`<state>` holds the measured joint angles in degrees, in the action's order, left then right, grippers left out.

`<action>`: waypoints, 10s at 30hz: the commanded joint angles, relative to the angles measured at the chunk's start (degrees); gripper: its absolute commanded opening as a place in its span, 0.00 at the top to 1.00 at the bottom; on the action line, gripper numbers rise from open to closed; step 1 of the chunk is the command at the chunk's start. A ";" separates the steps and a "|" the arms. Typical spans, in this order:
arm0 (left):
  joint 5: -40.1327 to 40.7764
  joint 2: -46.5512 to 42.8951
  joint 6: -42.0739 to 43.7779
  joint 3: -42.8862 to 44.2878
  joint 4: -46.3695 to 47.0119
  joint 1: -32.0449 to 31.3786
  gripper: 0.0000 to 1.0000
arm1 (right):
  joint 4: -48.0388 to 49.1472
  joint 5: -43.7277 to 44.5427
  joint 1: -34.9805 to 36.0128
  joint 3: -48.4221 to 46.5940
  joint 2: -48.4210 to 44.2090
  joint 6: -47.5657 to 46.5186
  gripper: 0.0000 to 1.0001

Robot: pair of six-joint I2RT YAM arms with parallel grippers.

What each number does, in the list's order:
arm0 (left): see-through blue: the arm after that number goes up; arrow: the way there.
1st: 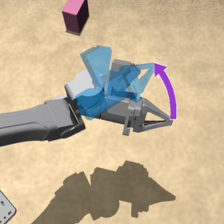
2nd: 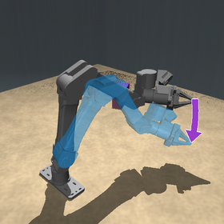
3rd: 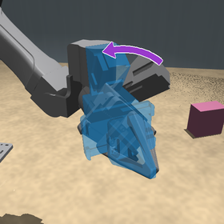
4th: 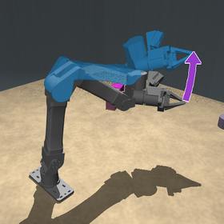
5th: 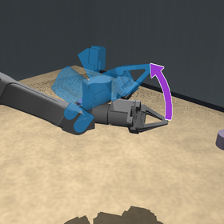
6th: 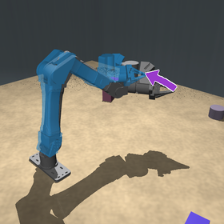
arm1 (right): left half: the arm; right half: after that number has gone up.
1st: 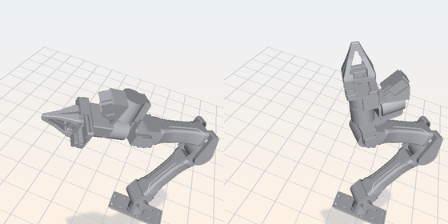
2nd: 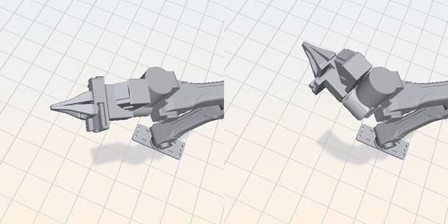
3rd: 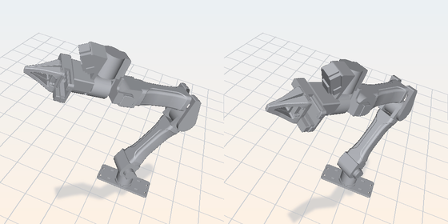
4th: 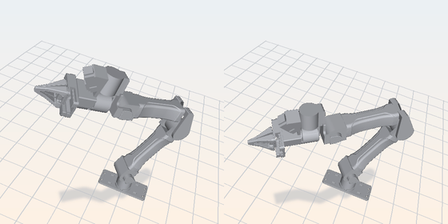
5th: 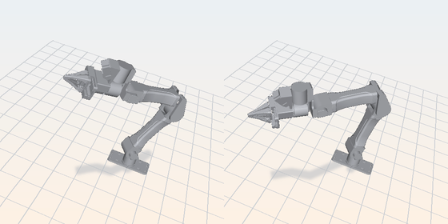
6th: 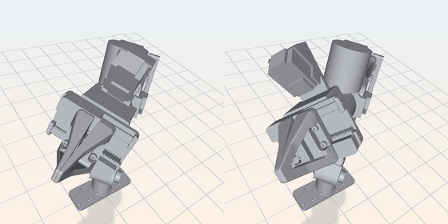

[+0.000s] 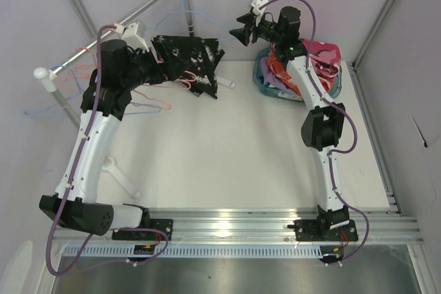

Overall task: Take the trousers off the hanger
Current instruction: Grab a hanger with trousers on it with the left arm, then remove the trousers from the hanger

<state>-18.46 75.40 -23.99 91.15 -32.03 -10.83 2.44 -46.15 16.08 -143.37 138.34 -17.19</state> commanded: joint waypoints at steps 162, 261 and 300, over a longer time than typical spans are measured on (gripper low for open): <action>42.27 5.29 -1.24 19.94 18.05 -16.32 1.00 | -1.32 17.16 19.69 55.36 -49.30 12.89 0.18; 58.80 -11.94 -11.52 -7.92 12.43 -32.68 1.00 | 1.20 43.98 32.79 40.20 -51.51 -14.00 1.00; 59.85 -0.78 3.33 2.63 6.45 -28.90 1.00 | -17.47 46.15 35.87 19.53 -37.36 -22.89 1.00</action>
<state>41.43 73.91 -24.01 94.11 -26.11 -39.46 -26.85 0.36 51.72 -117.58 103.22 -38.48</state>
